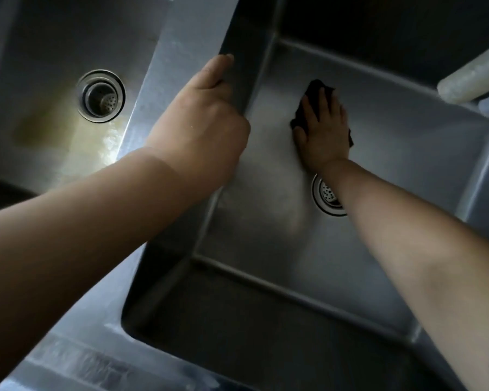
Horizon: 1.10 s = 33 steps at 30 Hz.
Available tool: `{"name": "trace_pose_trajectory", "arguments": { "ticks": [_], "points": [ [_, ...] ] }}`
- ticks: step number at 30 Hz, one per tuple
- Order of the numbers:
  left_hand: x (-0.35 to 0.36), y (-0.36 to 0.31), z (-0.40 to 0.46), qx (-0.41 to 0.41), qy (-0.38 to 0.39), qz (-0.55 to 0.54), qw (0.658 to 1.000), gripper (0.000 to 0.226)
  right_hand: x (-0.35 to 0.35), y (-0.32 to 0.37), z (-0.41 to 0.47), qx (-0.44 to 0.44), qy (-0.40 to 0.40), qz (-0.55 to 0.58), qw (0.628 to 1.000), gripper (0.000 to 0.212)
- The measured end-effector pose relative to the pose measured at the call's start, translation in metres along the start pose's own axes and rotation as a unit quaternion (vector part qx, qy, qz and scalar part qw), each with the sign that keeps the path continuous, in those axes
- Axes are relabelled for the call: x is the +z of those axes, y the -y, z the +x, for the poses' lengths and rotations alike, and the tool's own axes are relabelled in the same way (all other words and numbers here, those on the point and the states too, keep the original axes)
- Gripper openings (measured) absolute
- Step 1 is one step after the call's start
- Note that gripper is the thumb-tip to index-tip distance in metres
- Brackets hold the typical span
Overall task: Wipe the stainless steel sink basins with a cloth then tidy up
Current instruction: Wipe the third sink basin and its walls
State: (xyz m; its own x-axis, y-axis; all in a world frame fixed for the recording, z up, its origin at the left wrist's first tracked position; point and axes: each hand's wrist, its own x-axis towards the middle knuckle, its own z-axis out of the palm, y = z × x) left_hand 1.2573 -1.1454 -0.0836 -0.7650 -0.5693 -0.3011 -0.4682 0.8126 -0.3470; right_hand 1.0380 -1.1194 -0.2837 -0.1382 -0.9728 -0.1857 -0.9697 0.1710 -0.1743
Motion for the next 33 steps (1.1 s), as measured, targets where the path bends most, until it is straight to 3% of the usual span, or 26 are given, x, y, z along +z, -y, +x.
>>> {"name": "trace_pose_trajectory", "arguments": {
  "ticks": [3, 8, 15, 19, 23, 26, 29, 33],
  "points": [
    [-0.001, 0.001, 0.0, 0.006, -0.003, 0.006, 1.0, 0.025, 0.007, 0.025, -0.03, -0.017, 0.014, 0.0, 1.0, 0.06],
    [-0.001, -0.001, -0.001, 0.02, -0.003, 0.025, 0.999, 0.026, 0.029, 0.047, -0.12, -0.141, 0.05, -0.013, 0.989, 0.06],
    [-0.003, -0.004, -0.005, 0.036, -0.022, 0.034, 0.999, 0.029, 0.035, -0.013, -0.214, -0.246, 0.095, -0.09, 0.96, 0.061],
    [-0.003, -0.005, -0.009, 0.032, -0.034, 0.039, 0.998, 0.025, 0.023, -0.058, -0.221, -0.142, 0.101, -0.094, 0.98, 0.062],
    [-0.007, -0.003, -0.009, 0.027, -0.039, 0.019, 0.999, 0.022, 0.013, -0.088, -0.195, 0.043, 0.058, -0.04, 0.997, 0.068],
    [-0.008, -0.003, -0.007, 0.024, -0.019, 0.026, 0.999, 0.021, 0.009, -0.093, -0.153, 0.169, 0.005, -0.007, 0.986, 0.066],
    [-0.007, -0.004, -0.006, 0.023, -0.023, 0.033, 0.999, 0.021, 0.007, -0.081, -0.11, 0.177, -0.013, 0.001, 0.984, 0.064],
    [-0.005, -0.004, -0.006, 0.017, -0.024, 0.044, 0.999, 0.024, 0.01, -0.054, -0.083, 0.084, -0.008, 0.013, 0.996, 0.064]
  ]
}}
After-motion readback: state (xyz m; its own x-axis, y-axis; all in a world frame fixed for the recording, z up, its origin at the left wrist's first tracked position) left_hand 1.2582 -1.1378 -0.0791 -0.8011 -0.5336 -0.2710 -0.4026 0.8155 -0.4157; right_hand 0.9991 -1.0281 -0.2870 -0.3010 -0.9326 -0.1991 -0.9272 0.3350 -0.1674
